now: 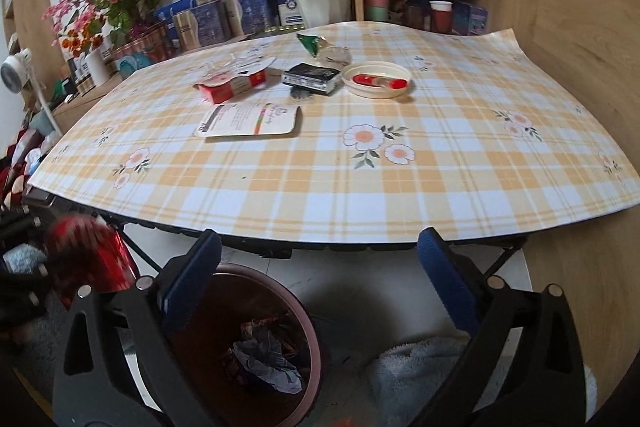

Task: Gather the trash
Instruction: 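Open the right tool to drop the foil into the bin while the left tool drops the red can in, then grasp the red lighter on the table with the right tool, then grasp the floral-printed clear plastic bag with the left tool, then carry the floral bag over the bin and open the left tool while the right tool carries the lighter, then open the right tool over the bin to drop the red lighter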

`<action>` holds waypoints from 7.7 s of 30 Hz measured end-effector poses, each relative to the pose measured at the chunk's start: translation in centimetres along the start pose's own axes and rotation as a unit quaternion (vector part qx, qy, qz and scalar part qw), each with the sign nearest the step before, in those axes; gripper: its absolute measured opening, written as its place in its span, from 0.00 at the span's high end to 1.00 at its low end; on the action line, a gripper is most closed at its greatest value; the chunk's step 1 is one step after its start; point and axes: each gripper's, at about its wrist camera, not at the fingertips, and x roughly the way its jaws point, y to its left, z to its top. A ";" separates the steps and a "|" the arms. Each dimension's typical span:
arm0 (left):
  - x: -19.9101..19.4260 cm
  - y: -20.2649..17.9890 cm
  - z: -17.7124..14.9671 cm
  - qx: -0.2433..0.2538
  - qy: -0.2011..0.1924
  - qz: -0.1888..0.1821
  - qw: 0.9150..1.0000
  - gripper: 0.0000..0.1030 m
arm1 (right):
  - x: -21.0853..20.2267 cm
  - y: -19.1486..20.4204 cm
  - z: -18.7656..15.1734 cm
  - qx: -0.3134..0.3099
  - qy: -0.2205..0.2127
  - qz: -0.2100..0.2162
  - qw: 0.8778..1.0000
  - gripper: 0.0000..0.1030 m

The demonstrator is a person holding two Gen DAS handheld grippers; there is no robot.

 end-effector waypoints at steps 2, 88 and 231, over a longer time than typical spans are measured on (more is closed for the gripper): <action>0.9 -0.5 -0.4 0.009 0.008 0.000 1.000 0.70 | 0.0 -0.3 0.0 0.007 0.000 -0.002 1.000 0.06; 1.6 18.6 9.5 -0.294 -0.078 0.052 0.951 0.06 | 14.8 -7.1 17.2 -0.026 0.089 0.018 0.996 0.56; -3.9 4.5 1.2 -0.083 -0.076 -0.050 0.992 0.09 | -2.7 2.5 1.6 0.004 0.026 0.104 0.994 0.74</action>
